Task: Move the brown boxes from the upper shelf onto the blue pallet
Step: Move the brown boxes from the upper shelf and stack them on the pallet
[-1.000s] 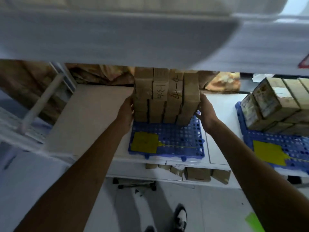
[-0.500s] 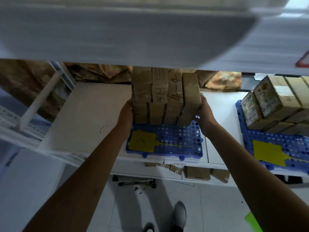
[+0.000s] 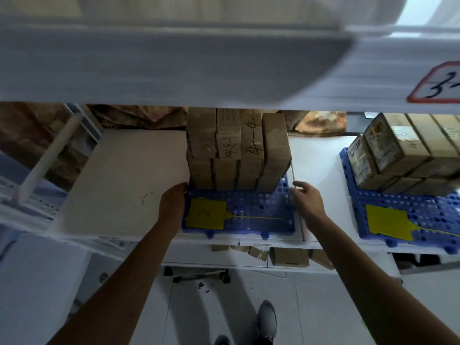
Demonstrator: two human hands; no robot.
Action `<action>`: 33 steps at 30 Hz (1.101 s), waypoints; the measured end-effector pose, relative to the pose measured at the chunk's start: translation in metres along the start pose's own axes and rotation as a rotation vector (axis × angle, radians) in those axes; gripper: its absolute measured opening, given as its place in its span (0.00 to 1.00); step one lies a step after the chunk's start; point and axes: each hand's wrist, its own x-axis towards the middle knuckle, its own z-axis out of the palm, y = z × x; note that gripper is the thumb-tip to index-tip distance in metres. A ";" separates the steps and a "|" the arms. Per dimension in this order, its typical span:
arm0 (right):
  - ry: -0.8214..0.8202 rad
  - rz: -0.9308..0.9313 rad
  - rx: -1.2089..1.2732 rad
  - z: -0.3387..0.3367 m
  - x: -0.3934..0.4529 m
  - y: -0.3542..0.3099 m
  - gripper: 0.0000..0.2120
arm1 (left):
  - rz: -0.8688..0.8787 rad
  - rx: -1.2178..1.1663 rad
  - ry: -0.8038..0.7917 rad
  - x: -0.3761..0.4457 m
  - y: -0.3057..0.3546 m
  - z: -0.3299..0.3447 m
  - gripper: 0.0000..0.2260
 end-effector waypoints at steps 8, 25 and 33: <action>0.038 -0.027 0.007 -0.005 -0.005 0.021 0.13 | 0.094 0.156 0.009 -0.003 -0.005 0.012 0.11; 0.100 -0.087 -0.163 -0.066 -0.058 0.023 0.20 | 0.677 0.392 0.243 -0.096 -0.051 0.017 0.16; 0.433 -0.046 -0.053 -0.190 -0.078 0.040 0.16 | 0.775 0.395 -0.449 -0.200 -0.037 0.175 0.15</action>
